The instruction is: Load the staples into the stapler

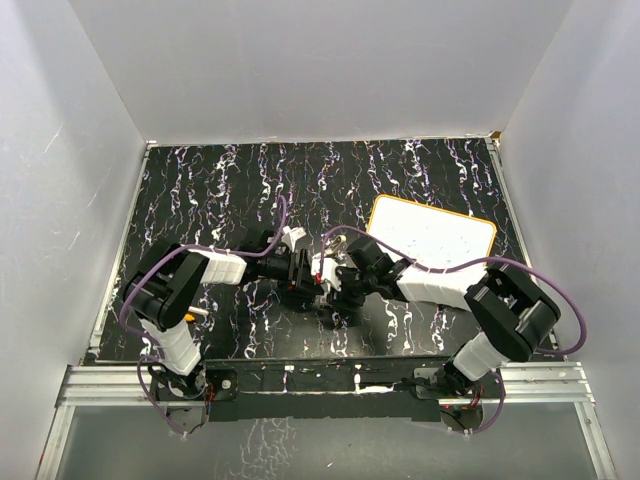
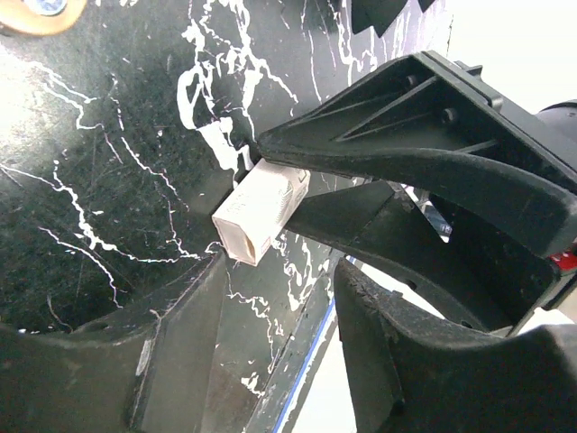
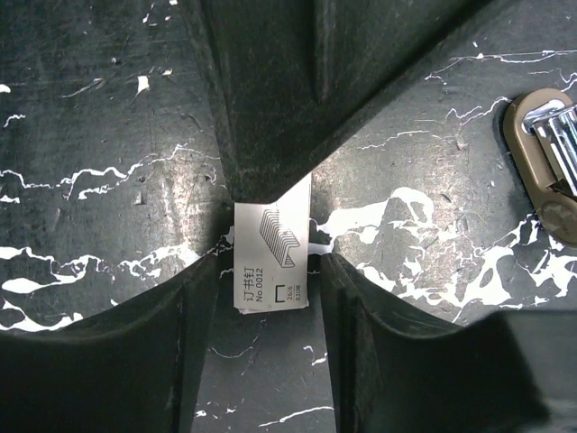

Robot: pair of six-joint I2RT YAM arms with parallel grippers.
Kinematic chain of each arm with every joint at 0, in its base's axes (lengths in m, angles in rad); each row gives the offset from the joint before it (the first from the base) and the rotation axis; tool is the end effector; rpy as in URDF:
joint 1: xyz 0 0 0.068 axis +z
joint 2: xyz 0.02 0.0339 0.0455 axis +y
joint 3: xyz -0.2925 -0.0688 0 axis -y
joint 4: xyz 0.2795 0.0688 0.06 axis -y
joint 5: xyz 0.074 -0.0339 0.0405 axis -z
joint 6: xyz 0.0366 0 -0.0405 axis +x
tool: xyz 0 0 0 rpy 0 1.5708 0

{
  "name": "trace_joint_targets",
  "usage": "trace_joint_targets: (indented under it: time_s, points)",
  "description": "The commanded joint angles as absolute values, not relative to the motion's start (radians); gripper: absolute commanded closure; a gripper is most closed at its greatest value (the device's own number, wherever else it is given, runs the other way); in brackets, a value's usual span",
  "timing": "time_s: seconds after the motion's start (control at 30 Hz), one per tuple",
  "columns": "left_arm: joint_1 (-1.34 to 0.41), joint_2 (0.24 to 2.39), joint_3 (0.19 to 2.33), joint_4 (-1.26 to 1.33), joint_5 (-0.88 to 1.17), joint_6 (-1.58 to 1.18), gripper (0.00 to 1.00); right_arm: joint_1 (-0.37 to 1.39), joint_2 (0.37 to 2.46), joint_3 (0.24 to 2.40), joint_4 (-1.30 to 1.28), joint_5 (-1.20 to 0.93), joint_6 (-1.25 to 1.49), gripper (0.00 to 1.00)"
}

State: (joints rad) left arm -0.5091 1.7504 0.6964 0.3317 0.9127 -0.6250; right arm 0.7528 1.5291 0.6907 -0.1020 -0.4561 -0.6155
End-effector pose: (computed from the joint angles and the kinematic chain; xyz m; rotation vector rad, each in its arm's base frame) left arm 0.2783 -0.1885 0.1242 0.3962 2.4511 -1.5919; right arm 0.2096 0.2184 0.1517 -1.7094 1.7996 0.6284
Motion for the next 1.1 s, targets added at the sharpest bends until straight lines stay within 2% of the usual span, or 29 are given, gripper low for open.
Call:
trace_joint_targets:
  time_s: [0.0, 0.33, 1.07]
  points:
    - [-0.514, 1.768, 0.676, 0.398, 0.920, -0.671, 0.50, 0.763, 1.554, 0.719, -0.063, -0.402, -0.583, 0.52]
    - [-0.521, 1.787, 0.668, 0.458, 0.931, -0.710, 0.51, 0.776, 1.590, 0.744, -0.061, -0.362, -0.546, 0.60]
    - [-0.530, 1.834, 0.675, 0.558, 0.990, -0.771, 0.56, 0.795, 1.625, 0.776, -0.057, -0.353, -0.515, 0.62]
